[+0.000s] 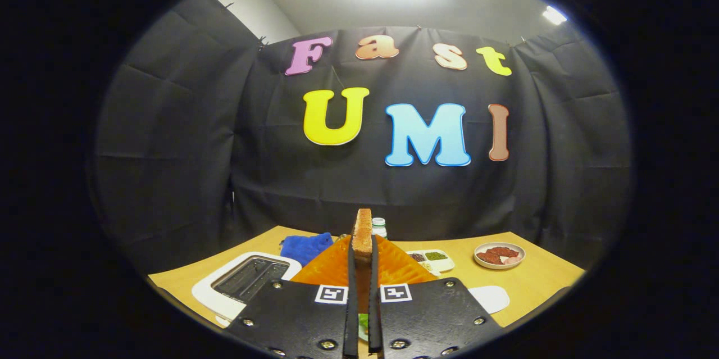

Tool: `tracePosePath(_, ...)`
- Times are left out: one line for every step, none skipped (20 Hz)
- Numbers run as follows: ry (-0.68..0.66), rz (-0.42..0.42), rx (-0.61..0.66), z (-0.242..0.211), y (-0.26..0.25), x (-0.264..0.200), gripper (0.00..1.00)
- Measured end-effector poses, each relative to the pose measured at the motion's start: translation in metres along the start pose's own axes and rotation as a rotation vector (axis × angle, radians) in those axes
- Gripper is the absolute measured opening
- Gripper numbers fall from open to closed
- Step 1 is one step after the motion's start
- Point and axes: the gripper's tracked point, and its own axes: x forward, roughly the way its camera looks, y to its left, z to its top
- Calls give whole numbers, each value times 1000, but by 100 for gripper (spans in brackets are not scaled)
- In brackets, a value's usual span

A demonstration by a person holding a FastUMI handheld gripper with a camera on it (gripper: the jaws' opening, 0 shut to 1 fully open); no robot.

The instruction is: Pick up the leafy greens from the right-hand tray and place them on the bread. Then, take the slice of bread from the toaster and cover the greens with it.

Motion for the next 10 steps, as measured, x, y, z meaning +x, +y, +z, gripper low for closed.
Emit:
tracePosePath(8, -14, 0, -4, -7, 1, 7)
tracePosePath(11, -22, -1, -7, -14, 2, 7)
tracePosePath(14, -31, -7, -11, -19, 3, 7)
tracePosePath(21, -43, -14, -16, -25, 4, 7)
tracePosePath(31, -50, -17, -22, -29, 3, 7)
tracePosePath(43, -56, -22, -29, -33, 4, 7)
tracePosePath(53, -60, -25, -35, -36, 4, 7)
tracePosePath(63, -62, -20, -41, -39, 5, 7)
tracePosePath(66, -53, -8, -47, -40, 5, 7)
tracePosePath(69, -51, 3, -52, -42, 5, 7)
